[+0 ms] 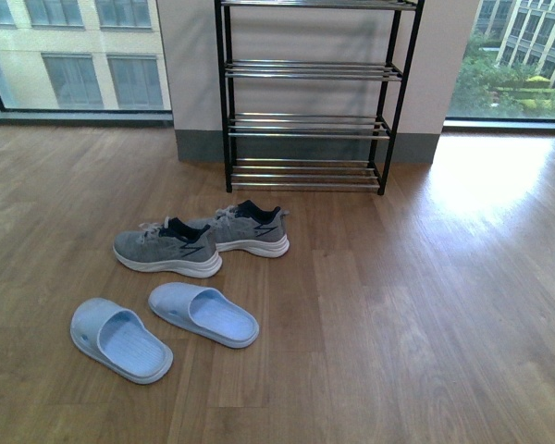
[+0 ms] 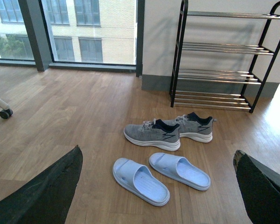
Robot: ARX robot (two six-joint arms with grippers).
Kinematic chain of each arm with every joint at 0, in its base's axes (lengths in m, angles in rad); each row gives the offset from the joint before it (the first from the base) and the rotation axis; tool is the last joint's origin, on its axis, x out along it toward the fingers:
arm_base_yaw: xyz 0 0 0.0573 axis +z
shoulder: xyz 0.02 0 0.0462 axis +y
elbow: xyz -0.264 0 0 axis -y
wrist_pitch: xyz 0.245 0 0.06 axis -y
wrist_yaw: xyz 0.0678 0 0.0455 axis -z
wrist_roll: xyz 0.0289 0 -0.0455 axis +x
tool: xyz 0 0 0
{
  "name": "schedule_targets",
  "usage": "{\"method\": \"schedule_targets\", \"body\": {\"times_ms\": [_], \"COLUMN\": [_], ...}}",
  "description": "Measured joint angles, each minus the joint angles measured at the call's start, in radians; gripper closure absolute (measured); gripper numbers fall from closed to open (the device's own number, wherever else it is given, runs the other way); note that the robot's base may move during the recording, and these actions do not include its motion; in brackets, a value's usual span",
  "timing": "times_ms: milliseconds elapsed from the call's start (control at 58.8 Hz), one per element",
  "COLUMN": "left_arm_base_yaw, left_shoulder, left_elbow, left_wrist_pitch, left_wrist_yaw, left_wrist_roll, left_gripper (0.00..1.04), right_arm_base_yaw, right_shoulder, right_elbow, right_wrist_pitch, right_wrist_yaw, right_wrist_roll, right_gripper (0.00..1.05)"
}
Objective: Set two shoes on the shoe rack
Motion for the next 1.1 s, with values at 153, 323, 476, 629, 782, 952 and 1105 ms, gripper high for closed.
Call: {"method": "schedule_targets", "body": {"times_ms": [153, 323, 476, 629, 782, 952, 1105], "left_arm_base_yaw": [0.0, 0.0, 0.0, 0.0, 0.0, 0.0, 0.0], "left_shoulder": [0.0, 0.0, 0.0, 0.0, 0.0, 0.0, 0.0], "left_elbow": [0.0, 0.0, 0.0, 0.0, 0.0, 0.0, 0.0], "left_wrist_pitch": [0.0, 0.0, 0.0, 0.0, 0.0, 0.0, 0.0], "left_wrist_yaw": [0.0, -0.003, -0.003, 0.001, 0.001, 0.001, 0.001], "left_wrist_roll": [0.0, 0.0, 0.0, 0.0, 0.0, 0.0, 0.0], "left_gripper": [0.09, 0.09, 0.09, 0.09, 0.09, 0.09, 0.09], "right_arm_base_yaw": [0.0, 0.0, 0.0, 0.0, 0.0, 0.0, 0.0], "right_shoulder": [0.0, 0.0, 0.0, 0.0, 0.0, 0.0, 0.0], "right_elbow": [0.0, 0.0, 0.0, 0.0, 0.0, 0.0, 0.0], "right_wrist_pitch": [0.0, 0.0, 0.0, 0.0, 0.0, 0.0, 0.0], "right_wrist_yaw": [0.0, -0.004, -0.004, 0.002, 0.003, 0.003, 0.002], "right_wrist_roll": [0.0, 0.0, 0.0, 0.0, 0.0, 0.0, 0.0], "right_gripper": [0.09, 0.09, 0.09, 0.09, 0.09, 0.09, 0.09]}}
